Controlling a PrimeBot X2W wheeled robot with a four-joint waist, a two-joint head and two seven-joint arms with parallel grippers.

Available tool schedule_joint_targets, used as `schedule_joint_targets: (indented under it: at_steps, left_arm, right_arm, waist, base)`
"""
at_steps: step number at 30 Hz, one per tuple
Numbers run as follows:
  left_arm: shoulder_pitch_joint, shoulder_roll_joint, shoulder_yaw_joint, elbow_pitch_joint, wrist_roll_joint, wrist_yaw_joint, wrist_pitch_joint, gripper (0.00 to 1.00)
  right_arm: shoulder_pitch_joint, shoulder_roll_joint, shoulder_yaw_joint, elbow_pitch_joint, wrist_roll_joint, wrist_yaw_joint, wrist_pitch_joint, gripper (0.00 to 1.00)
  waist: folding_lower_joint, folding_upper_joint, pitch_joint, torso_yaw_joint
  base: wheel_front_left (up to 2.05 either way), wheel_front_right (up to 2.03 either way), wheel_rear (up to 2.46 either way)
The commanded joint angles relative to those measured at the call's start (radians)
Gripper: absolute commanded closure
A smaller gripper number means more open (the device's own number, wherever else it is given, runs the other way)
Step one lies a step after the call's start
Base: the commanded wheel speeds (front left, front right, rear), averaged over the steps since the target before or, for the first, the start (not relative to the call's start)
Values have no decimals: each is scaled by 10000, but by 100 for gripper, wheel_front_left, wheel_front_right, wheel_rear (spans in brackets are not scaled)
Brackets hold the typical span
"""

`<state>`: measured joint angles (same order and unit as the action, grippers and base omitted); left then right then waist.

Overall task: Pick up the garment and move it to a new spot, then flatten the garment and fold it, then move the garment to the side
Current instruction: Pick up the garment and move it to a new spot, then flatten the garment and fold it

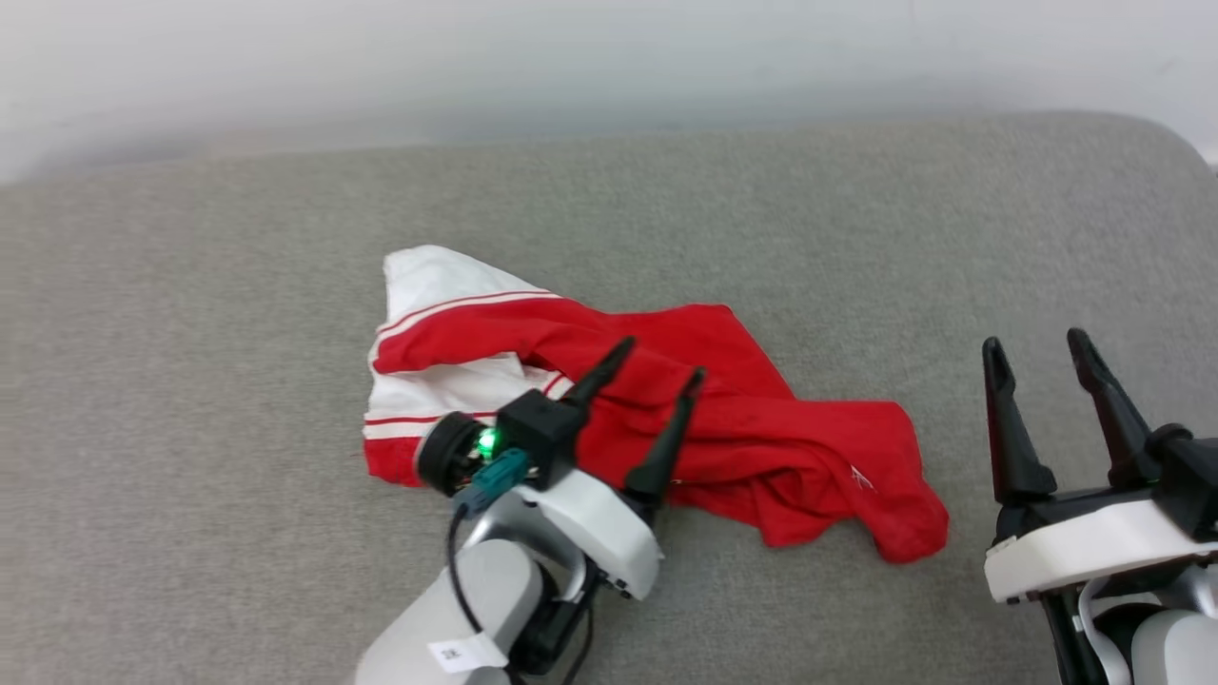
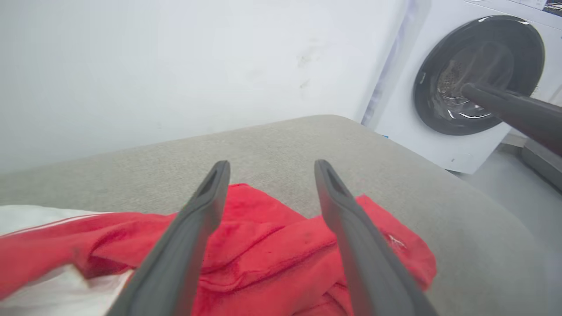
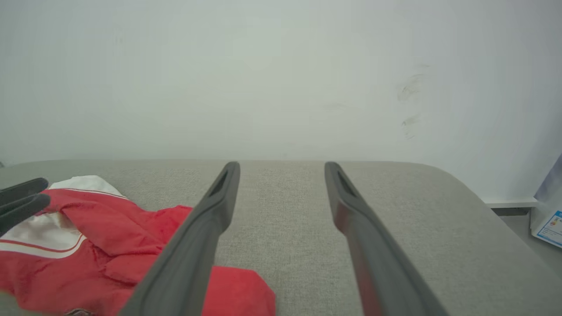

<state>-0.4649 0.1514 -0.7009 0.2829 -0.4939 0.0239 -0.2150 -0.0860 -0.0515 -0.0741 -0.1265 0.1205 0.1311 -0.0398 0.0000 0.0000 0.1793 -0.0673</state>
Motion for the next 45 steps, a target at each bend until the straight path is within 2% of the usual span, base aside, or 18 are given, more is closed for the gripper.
schedule_joint_targets:
  at_steps: [1,6,11,18,26,35,45]
  left_arm:
    - [253,141,296,-32,102,364,-216,0]
    - [831,511,1405,-159,145,1230,-459,0]
    - [1562,976,2475,-493,126,1772,-516,0]
    - [2704,1760,3675,-1066,167,1930,-512,0]
    - [3717,2276,4007,-1537,-3,2005,-459,0]
    - [4363,2363,3965,-2027,-152,2141,-201,0]
    - [4244,2439,3934,-2087,-250,2183,-71,0]
  right_arm:
    - [167,19,41,-75,-88,-7,108,0]
    - [452,18,141,-150,23,-7,309,0]
    - [781,21,153,-116,199,-7,449,0]
    - [1209,18,133,-33,451,-7,491,0]
    - [1580,18,151,4,562,-7,549,0]
    - [1730,18,133,-148,613,-7,566,0]
    - [1699,18,156,-142,689,-7,558,0]
  waist:
    - [0,0,-437,384]
    - [0,0,-793,635]
    - [0,0,-1130,842]
    - [0,0,-1481,1048]
    - [0,0,-1816,1054]
    - [0,0,-1959,974]
    - [0,0,-1873,946]
  base:
    - [0,0,0]
    - [0,0,0]
    - [0,0,0]
    - [0,0,0]
    - [0,0,0]
    - [0,0,0]
    - [0,0,0]
